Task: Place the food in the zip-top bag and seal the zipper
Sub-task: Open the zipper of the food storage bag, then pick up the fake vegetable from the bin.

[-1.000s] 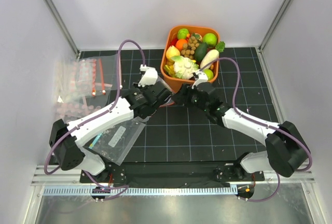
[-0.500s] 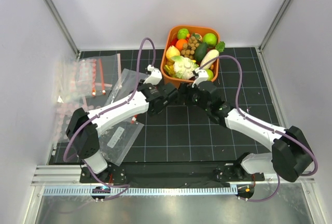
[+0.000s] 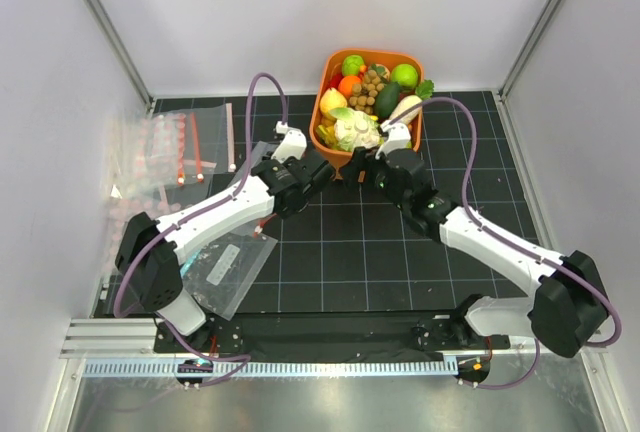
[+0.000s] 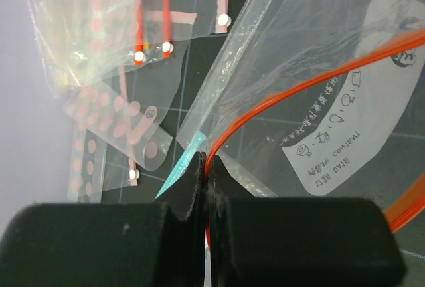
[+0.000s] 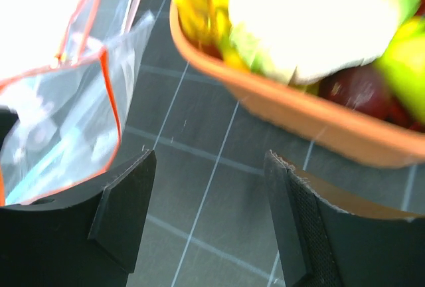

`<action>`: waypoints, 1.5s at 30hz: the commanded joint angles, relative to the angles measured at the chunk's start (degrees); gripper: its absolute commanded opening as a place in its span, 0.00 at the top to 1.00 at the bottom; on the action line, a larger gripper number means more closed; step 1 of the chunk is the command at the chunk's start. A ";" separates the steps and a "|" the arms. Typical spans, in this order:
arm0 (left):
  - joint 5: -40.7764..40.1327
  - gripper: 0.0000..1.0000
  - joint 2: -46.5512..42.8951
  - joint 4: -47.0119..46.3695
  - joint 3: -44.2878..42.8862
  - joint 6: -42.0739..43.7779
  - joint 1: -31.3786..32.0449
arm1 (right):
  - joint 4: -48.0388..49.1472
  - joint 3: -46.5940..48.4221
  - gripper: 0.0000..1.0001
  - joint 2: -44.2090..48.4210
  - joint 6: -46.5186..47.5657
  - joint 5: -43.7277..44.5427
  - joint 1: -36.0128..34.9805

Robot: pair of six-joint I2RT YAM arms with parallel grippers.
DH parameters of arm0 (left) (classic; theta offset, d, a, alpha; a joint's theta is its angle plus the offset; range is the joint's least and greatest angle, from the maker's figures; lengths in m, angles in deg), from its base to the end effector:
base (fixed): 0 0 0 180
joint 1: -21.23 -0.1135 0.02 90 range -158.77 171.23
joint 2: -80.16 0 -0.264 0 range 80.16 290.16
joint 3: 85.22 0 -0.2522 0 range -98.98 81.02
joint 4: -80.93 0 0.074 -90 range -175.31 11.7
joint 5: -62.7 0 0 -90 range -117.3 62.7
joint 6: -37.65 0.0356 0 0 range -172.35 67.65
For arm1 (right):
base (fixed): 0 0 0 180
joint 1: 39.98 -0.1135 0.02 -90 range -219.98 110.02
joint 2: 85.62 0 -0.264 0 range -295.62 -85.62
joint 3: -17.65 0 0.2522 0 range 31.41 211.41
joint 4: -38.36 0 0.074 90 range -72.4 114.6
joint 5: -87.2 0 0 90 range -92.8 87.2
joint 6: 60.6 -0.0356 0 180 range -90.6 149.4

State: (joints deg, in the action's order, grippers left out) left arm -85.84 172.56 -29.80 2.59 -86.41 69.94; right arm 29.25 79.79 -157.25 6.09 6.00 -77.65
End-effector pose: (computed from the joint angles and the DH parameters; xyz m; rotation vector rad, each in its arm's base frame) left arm 0.2311 -0.2172 0.2896 0.0574 2.1474 0.6430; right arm 0.2321 0.1723 0.2876 -0.1354 1.9287 0.5758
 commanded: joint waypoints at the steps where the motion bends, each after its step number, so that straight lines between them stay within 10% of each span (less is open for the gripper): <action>1: 1.77 0.99 -1.70 -3.56 -0.14 1.10 -0.28 | -1.20 6.45 0.27 -0.78 4.50 6.13 0.14; 7: 2.73 1.00 -1.08 -3.91 -0.05 1.19 -0.19 | -3.49 13.31 0.01 -7.10 4.24 9.39 2.07; 26: 5.37 0.99 -2.75 -5.50 1.00 1.37 -0.19 | -13.08 32.83 0.01 -31.72 -1.12 15.99 6.99; 45: 6.25 1.00 -3.28 -5.67 1.26 1.37 -0.19 | -10.36 28.09 0.00 -26.72 -2.27 15.99 9.11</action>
State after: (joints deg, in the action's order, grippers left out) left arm -79.52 171.49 -33.76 3.86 -84.91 69.94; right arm 20.26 110.55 -186.83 2.35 19.77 -69.81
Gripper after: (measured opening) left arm 0.016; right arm 0.996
